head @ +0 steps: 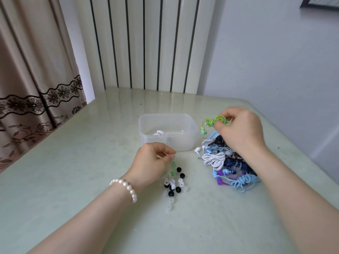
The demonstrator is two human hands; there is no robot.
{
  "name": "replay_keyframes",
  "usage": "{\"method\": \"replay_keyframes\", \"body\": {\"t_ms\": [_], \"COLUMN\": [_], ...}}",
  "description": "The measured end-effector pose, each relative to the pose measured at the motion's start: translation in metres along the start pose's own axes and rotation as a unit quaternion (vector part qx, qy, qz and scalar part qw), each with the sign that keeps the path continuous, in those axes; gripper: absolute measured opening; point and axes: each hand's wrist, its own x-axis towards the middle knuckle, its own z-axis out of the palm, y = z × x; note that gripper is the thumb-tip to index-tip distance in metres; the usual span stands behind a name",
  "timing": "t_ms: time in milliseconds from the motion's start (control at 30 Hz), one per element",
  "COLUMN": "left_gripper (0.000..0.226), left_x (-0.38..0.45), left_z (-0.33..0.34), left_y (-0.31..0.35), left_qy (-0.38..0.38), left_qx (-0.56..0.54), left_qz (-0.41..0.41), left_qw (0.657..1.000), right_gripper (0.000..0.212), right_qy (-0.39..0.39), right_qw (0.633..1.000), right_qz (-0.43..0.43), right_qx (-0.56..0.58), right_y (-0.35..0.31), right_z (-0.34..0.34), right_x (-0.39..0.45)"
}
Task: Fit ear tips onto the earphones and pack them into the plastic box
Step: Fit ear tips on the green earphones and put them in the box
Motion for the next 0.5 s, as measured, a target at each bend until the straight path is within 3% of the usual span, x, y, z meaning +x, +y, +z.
{"method": "replay_keyframes", "body": {"t_ms": [33,100,200,300,367,500], "left_gripper": [0.012,0.008,0.023,0.04,0.035,0.016], "left_x": [-0.002,-0.005,-0.009,-0.013,-0.016,-0.015], "left_z": [0.0,0.001,-0.001,-0.002,-0.001,-0.001], "left_y": [0.003,0.011,0.023,0.031,0.036,0.034], "left_qy": [0.003,0.009,-0.028,-0.113,-0.138,-0.119], "left_qx": [-0.022,-0.095,-0.252,-0.424,-0.467,-0.461], "left_qz": [0.001,-0.001,-0.033,-0.104,-0.131,-0.18], "left_qw": [1.0,0.995,0.967,0.893,0.864,0.861], "right_gripper": [0.001,0.012,0.017,0.011,0.016,0.033], "right_qy": [-0.009,-0.076,-0.237,-0.334,-0.353,-0.345], "right_qw": [0.998,0.969,0.844,0.765,0.749,0.747], "right_qz": [0.016,0.06,0.139,0.172,0.183,0.2], "right_qx": [0.062,0.229,0.461,0.523,0.531,0.531], "right_y": [-0.001,-0.005,-0.01,-0.008,-0.003,0.009], "right_z": [-0.006,-0.015,-0.022,-0.02,-0.015,-0.01], "right_x": [0.0,-0.002,-0.013,-0.026,-0.032,-0.034]}}
